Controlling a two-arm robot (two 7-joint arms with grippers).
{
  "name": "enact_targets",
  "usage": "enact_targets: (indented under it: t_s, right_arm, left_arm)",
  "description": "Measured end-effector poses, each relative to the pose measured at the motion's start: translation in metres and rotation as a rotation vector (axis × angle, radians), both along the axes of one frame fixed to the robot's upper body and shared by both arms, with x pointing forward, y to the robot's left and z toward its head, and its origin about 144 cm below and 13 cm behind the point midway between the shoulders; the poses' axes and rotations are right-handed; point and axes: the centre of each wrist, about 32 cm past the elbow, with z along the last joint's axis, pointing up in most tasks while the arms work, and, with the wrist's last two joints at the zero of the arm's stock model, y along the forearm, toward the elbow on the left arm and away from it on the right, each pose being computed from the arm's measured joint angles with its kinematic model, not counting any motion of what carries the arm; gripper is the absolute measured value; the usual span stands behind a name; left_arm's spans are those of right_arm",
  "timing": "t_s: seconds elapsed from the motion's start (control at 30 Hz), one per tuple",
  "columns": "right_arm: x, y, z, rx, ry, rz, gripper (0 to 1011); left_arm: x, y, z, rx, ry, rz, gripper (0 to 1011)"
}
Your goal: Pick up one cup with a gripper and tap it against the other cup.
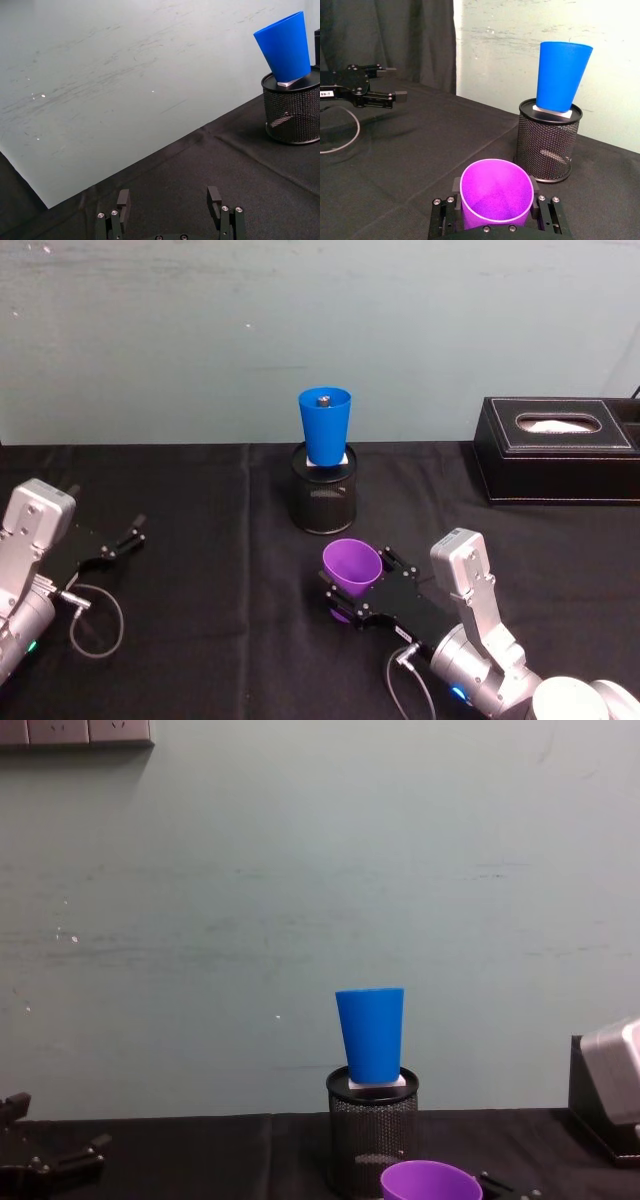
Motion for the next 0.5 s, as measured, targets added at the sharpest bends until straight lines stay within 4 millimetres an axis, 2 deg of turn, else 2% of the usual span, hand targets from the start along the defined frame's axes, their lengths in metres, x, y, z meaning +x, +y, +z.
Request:
enact_targets:
  t_s: [0.13,0.4,0.5]
  right_arm:
    - [0.0,0.0,0.0001,0.0,0.0,0.001,749]
    - [-0.0003,0.0001,0.0001,0.0,-0.001,0.002,959]
    - [-0.0003,0.0001,0.0001,-0.001,-0.002,0.002,1003]
  left_arm:
    - [0.0,0.0,0.0,0.0,0.0,0.0,1000]
    - [0.0,0.0,0.0,0.0,0.0,0.0,1000]
    - [0.0,0.0,0.0,0.0,0.0,0.0,1000]
